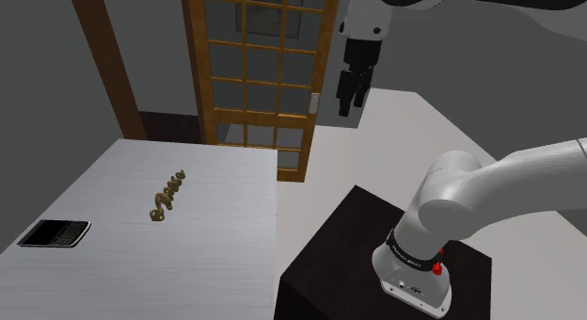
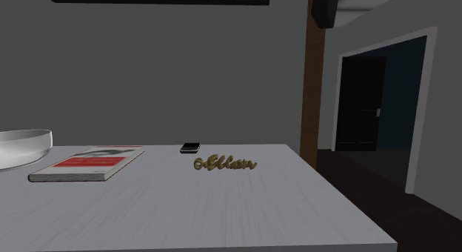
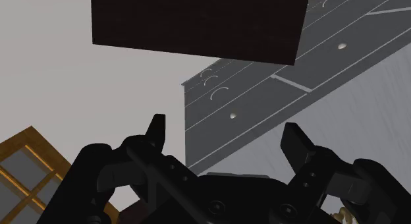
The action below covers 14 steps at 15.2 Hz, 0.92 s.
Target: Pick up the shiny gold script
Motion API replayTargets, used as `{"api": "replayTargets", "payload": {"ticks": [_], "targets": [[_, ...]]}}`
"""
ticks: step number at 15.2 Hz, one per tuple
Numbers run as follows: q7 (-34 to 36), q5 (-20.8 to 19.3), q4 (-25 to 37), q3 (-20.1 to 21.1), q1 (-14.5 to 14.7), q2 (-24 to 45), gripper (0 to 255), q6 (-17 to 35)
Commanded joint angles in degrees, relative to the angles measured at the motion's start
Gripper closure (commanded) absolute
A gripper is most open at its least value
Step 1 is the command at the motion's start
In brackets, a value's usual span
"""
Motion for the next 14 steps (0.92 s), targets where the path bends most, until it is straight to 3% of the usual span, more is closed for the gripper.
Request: {"api": "replayTargets", "payload": {"ticks": [1,8,14], "targets": [[0.0,0.0,0.0,0.0,0.0,0.0,0,0.0],[14.7,7.1,-2.1,9.4,0.7,4.9,0,8.7],[26.9,11.0,-0.2,17.0,0.9,13.0,0,16.8]]}}
